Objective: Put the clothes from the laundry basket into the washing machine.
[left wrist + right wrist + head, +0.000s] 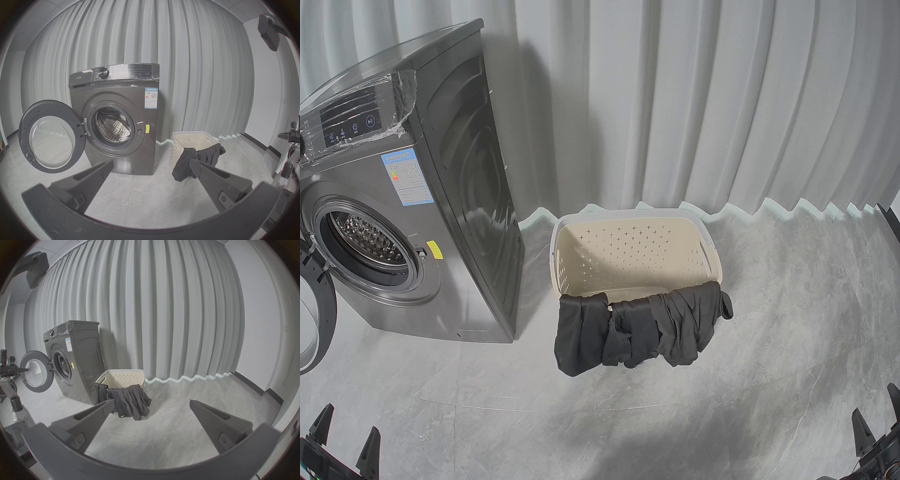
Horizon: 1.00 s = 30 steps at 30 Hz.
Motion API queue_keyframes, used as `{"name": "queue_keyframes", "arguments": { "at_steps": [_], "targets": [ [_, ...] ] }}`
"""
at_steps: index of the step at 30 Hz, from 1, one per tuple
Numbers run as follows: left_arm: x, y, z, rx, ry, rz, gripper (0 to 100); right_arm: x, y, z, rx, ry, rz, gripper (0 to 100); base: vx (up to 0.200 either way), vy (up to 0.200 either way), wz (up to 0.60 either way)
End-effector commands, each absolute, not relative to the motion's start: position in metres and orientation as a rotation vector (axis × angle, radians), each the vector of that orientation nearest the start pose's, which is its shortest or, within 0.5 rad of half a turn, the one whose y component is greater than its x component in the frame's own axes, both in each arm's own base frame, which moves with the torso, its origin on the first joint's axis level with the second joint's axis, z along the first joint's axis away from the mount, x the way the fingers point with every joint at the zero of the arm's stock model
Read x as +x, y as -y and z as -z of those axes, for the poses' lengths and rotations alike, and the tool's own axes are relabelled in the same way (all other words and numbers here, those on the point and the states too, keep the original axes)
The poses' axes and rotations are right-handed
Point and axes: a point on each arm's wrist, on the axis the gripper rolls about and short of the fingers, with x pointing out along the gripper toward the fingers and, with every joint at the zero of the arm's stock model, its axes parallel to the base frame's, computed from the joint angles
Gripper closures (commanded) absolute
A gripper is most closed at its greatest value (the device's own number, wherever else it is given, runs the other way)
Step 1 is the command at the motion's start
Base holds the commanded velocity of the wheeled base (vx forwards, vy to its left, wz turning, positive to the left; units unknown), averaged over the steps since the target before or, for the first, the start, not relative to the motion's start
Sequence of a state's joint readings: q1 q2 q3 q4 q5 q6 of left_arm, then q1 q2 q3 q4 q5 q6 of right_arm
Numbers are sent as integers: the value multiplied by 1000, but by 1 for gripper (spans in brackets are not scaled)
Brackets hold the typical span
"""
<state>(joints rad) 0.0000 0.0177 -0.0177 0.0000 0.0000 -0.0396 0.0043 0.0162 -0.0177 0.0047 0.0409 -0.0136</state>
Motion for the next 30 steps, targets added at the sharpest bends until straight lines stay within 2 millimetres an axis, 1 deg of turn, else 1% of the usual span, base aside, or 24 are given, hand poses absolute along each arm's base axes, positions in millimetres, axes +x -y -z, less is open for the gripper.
{"name": "queue_keyframes", "arguments": {
  "at_steps": [1,7,19,30],
  "targets": [
    [-23,0,-76,-40,0,0,0,-23,-1,-75,-14,-3,-46,0,0,-200,0],
    [-23,0,-76,-40,0,0,0,-23,-1,-75,-14,-3,-46,0,0,-200,0],
    [-23,0,-76,-40,0,0,0,-23,-1,-75,-14,-3,-46,0,0,0,0],
    [-23,0,-76,-40,0,0,0,-23,-1,-75,-14,-3,-46,0,200,0,0]
  ]
}}
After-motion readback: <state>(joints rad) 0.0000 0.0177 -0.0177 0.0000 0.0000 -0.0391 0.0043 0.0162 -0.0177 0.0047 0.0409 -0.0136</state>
